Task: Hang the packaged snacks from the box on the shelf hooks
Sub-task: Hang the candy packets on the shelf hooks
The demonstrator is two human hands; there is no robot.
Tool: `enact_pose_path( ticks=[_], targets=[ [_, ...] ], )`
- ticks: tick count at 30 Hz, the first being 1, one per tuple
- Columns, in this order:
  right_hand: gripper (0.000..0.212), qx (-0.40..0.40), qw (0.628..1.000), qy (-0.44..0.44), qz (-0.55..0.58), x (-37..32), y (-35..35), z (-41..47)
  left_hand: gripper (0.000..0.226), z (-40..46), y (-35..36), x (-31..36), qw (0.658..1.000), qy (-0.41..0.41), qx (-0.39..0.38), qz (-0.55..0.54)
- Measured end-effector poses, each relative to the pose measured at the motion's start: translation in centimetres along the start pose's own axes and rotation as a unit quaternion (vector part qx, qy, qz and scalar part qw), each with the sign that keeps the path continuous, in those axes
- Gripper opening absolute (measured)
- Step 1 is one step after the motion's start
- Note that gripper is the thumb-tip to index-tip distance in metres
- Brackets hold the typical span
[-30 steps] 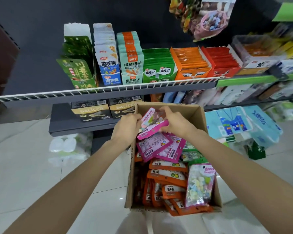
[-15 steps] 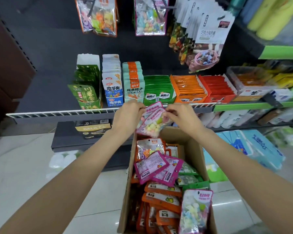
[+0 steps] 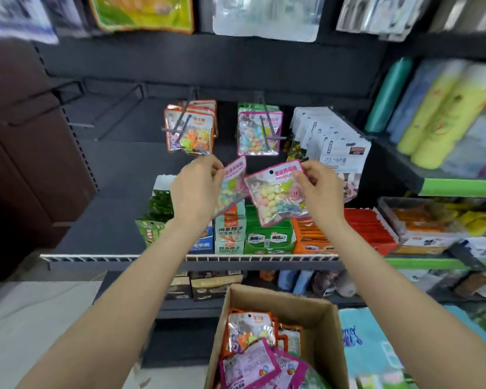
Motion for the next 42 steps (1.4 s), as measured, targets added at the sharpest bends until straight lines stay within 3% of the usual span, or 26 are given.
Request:
enact_pose_path(
  ticks=[8, 13, 18, 28, 39, 41, 42],
  targets=[
    [0.011, 0.029, 0.999, 0.022, -0.014, -0.8, 1.1, 3.5, 0.007, 2.8, -0.3, 1.2, 0.982, 0.081, 0.087, 0.15],
    [0.01, 0.003, 0.998, 0.015, -0.062, -1.0, 1.5, 4.3, 0.01, 3.2, 0.1, 1.7, 0.972, 0.098, 0.065, 0.203],
    [0.014, 0.016, 0.996, 0.014, -0.081, -1.1, 1.8, 4.7, 0.031, 3.4, -0.1, 2.3, 0.955, 0.13, 0.056, 0.259],
    [0.014, 0.023, 0.986, -0.008, -0.162, -0.2, 1.9, 5.5, 0.039, 3.7, -0.1, 3.5, 0.941, 0.159, 0.045, 0.296],
    [0.018, -0.017, 0.978, 0.007, -0.21, 2.0, 6.0, 13.0, 0.018, 6.8, 2.5, 2.8, 0.962, 0.141, 0.07, 0.223],
    [0.016, -0.022, 0.976, 0.032, -0.216, 2.7, 7.0, 14.6, 0.001, 7.1, 2.6, 2.8, 0.969, 0.124, 0.043, 0.21],
    [0.016, -0.028, 0.976, 0.048, -0.212, 3.2, 7.5, 15.2, 0.008, 7.2, 2.6, 2.9, 0.973, 0.108, 0.021, 0.204]
  ],
)
Point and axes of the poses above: each hand's wrist, its own z-axis towards the middle knuckle, its own y-axis out of the palm, x = y × z, the point moved 1 cm from there along z, towards the middle knuckle, and after that the axes turned 11 degrees about -y, right-handed, at the moved point
